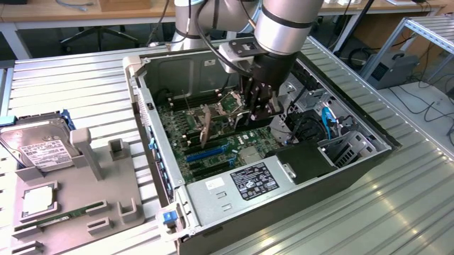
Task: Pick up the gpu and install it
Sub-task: 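Insert the gpu into the slot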
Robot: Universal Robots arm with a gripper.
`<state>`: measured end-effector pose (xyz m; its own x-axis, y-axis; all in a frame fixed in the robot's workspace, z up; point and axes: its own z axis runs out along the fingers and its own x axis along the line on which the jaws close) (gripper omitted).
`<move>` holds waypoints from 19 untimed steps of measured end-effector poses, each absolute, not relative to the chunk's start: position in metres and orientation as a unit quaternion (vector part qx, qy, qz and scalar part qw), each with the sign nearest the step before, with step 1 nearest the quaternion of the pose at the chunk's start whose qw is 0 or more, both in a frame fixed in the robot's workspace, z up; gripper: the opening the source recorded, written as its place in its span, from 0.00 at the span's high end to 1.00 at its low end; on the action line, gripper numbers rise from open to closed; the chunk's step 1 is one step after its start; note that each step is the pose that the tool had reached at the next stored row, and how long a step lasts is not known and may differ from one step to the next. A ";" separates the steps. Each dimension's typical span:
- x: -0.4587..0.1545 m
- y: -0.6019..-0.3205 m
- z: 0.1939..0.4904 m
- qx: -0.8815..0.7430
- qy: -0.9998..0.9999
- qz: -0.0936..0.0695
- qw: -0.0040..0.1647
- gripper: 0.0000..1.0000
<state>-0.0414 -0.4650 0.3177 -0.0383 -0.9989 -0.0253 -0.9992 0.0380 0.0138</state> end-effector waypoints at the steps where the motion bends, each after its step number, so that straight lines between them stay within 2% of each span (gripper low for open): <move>1: -0.042 -0.465 0.317 -0.693 0.720 0.014 0.004 0.73; 10: -0.052 -0.465 0.300 -0.693 0.720 0.014 0.004 0.73; 19: -0.068 -0.464 0.299 -0.693 0.720 0.015 0.005 0.73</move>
